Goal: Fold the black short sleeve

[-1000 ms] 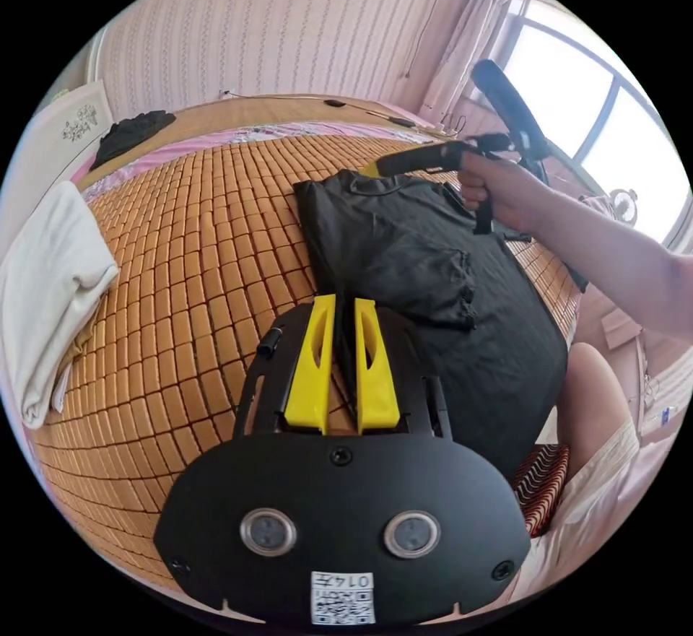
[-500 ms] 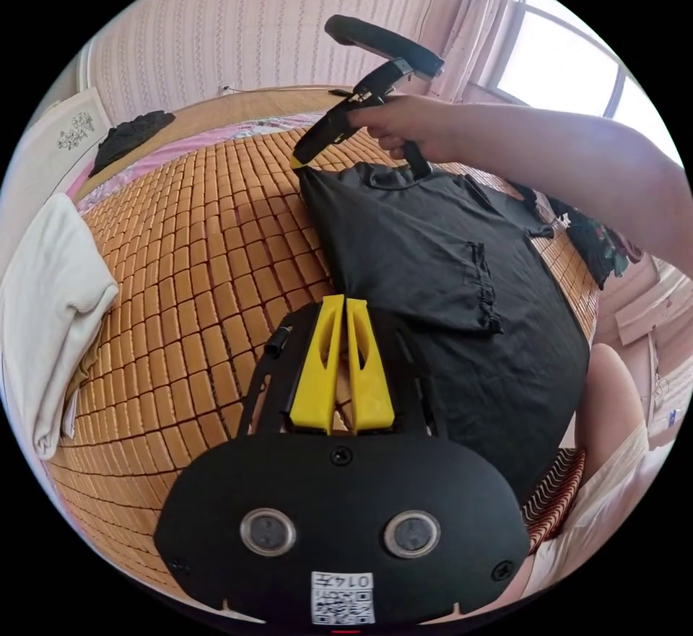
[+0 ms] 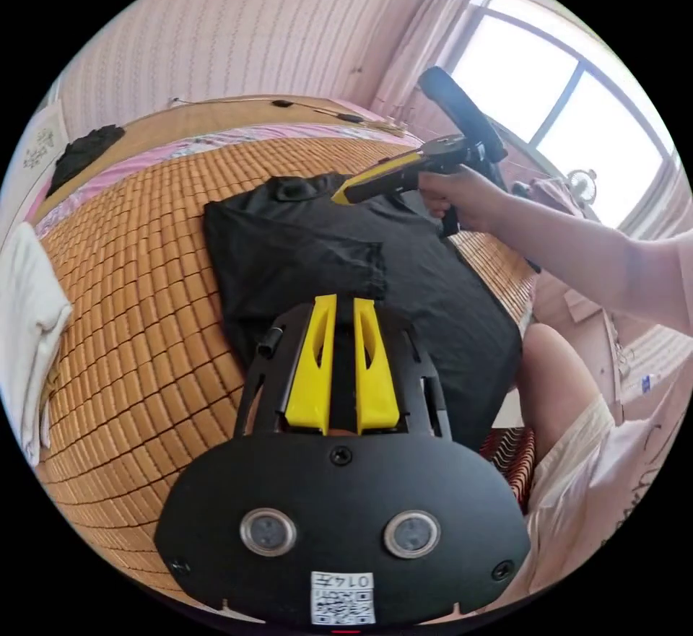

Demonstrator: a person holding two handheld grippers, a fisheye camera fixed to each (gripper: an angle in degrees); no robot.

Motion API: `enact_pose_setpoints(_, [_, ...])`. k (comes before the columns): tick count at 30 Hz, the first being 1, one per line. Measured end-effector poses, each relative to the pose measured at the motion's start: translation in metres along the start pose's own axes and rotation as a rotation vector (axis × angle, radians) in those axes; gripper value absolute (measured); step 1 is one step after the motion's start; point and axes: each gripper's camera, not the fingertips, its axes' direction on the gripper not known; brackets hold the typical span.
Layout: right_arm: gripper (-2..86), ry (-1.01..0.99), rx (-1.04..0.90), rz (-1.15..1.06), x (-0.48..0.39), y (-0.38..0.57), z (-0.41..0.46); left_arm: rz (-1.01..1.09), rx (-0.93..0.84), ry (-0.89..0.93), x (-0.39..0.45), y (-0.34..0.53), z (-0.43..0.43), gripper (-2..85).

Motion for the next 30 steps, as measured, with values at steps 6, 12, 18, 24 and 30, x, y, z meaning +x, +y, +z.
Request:
enact_pose_setpoints(6, [-0.9, 0.037, -0.091, 0.081, 0.012, 0.04, 0.004, 0.048, -0.157, 0.003, 0.049, -0.021, 0.077, 4.8])
enact_pose_setpoints(12, [-0.9, 0.034, -0.067, 0.079, 0.018, 0.045, -0.013, 0.061, -0.254, 0.01, 0.053, -0.035, 0.098, 4.3])
enact_pose_setpoints(18, [-0.5, 0.045, 0.064, 0.188, 0.035, 0.077, -0.082, 0.094, -0.301, -0.045, 0.071, -0.042, 0.094, 5.9])
enact_pose_setpoints(24, [6.5, 0.189, 0.225, 0.434, 0.093, 0.191, -0.169, 0.121, -0.255, -0.032, 0.1, -0.055, 0.074, 4.4])
enact_pose_setpoints(30, [8.8, 0.312, 0.263, 0.762, 0.191, 0.283, -0.222, 0.221, -0.254, 0.055, 0.153, -0.129, 0.116, 3.5])
